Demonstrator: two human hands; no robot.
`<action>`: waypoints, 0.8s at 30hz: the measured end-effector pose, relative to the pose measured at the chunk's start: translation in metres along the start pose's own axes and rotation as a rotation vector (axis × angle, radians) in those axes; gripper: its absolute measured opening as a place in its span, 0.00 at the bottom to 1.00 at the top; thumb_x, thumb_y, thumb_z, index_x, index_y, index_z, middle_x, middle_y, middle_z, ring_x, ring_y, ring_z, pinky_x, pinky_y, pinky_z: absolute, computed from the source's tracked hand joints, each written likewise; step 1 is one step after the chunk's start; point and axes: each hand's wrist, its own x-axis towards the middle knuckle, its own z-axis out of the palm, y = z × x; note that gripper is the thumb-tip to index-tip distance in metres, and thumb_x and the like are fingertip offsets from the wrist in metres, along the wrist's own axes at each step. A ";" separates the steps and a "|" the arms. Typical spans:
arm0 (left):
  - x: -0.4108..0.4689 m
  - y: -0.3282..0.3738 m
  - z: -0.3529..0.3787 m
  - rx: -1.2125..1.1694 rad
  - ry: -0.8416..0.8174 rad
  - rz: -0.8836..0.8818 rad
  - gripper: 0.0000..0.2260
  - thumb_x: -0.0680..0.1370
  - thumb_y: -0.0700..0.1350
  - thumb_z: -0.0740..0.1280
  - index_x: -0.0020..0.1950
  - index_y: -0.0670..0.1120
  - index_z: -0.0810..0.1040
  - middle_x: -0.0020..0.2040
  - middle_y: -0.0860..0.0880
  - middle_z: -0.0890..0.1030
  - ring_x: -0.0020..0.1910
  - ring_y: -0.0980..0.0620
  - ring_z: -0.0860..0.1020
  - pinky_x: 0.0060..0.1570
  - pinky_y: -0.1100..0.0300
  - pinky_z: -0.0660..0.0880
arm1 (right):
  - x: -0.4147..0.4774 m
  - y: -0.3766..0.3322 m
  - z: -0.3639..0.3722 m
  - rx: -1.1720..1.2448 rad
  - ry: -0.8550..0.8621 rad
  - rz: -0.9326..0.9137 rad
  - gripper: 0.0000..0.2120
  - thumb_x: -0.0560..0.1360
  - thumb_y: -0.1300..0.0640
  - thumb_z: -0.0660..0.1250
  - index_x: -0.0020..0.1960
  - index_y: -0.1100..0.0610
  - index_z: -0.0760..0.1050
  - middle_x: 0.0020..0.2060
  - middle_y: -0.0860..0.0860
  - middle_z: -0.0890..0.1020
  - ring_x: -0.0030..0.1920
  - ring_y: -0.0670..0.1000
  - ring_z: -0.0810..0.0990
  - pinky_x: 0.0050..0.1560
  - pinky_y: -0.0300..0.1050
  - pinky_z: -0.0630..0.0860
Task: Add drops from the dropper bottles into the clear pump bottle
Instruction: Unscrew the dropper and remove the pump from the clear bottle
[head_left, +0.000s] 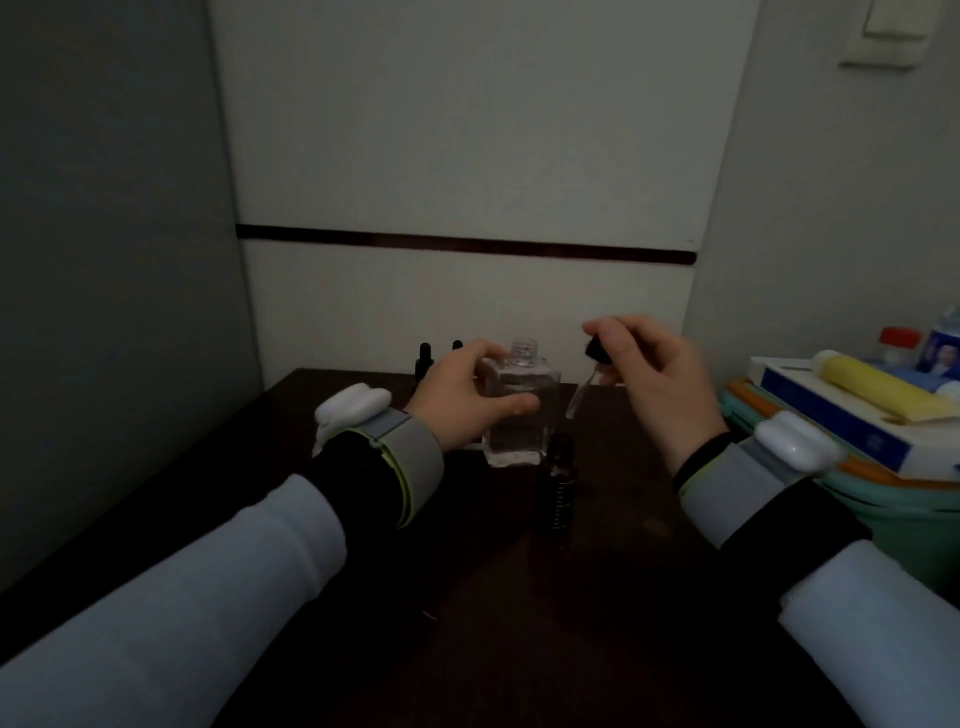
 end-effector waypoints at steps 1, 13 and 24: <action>-0.004 -0.001 -0.002 -0.003 -0.014 0.006 0.24 0.69 0.52 0.75 0.62 0.49 0.73 0.53 0.49 0.75 0.52 0.50 0.76 0.56 0.54 0.74 | 0.001 -0.006 0.002 0.042 0.024 -0.009 0.08 0.78 0.57 0.63 0.44 0.48 0.78 0.38 0.45 0.80 0.34 0.38 0.77 0.36 0.32 0.74; -0.021 0.003 -0.007 0.074 -0.066 0.127 0.24 0.72 0.53 0.72 0.64 0.50 0.67 0.44 0.60 0.70 0.49 0.50 0.76 0.52 0.53 0.75 | 0.031 -0.028 0.040 -0.045 0.107 -0.197 0.04 0.78 0.56 0.64 0.44 0.50 0.76 0.35 0.42 0.79 0.37 0.40 0.78 0.39 0.40 0.76; -0.025 0.005 -0.008 0.105 -0.043 0.174 0.24 0.71 0.53 0.72 0.63 0.51 0.67 0.44 0.62 0.70 0.46 0.52 0.76 0.49 0.54 0.75 | 0.011 -0.015 0.035 -0.107 -0.070 -0.083 0.07 0.73 0.57 0.70 0.37 0.52 0.77 0.33 0.45 0.80 0.38 0.41 0.79 0.44 0.35 0.74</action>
